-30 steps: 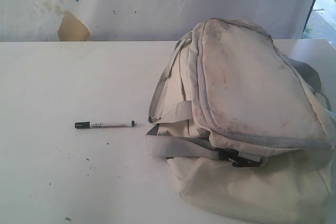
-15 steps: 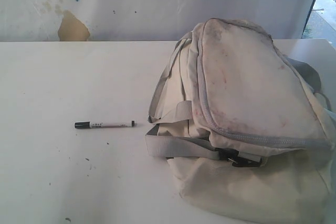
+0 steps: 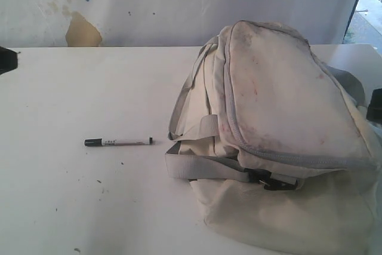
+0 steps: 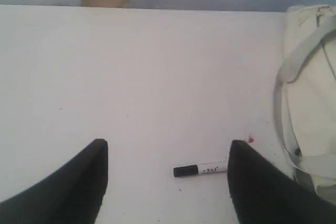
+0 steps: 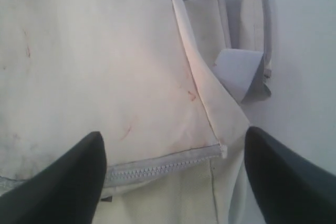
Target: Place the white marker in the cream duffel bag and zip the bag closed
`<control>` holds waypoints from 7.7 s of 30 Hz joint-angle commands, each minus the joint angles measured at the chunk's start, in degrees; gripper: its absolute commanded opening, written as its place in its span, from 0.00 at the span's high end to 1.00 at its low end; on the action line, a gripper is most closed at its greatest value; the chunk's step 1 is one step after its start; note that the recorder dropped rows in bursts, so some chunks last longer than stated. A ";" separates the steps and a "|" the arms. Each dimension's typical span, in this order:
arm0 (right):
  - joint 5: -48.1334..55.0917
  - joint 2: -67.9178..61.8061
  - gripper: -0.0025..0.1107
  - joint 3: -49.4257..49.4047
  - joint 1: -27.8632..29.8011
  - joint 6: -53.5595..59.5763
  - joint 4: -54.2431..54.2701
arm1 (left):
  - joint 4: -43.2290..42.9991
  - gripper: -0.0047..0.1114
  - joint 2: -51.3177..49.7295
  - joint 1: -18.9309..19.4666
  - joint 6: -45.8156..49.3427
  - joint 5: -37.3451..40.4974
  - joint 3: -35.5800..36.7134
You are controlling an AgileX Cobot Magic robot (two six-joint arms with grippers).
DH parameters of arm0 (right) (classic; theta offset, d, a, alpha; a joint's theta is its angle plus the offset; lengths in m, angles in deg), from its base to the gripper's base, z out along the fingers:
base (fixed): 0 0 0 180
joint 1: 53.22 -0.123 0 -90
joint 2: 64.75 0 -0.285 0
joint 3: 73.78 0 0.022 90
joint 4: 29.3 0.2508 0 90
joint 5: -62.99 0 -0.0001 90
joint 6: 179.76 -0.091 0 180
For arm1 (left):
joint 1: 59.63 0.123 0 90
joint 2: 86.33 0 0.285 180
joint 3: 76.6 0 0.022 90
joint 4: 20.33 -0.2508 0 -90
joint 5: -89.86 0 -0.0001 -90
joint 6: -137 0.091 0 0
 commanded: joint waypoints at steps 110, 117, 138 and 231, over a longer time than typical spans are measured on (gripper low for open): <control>-16.72 -42.98 0.50 19.11 4.01 36.99 66.71 | 63.46 0.96 -60.94 -12.16 35.01 33.42 -38.58; -19.99 -54.25 0.55 28.28 4.01 36.99 89.82 | 64.23 0.96 -60.94 -12.16 35.01 33.08 -36.99; -18.42 -68.16 0.55 40.30 4.01 36.38 95.77 | 63.99 0.96 -60.94 -12.16 35.24 33.08 -36.99; -3.59 -63.94 0.98 46.66 -8.70 136.10 84.79 | 60.75 0.96 -60.94 -12.16 35.62 34.78 -36.99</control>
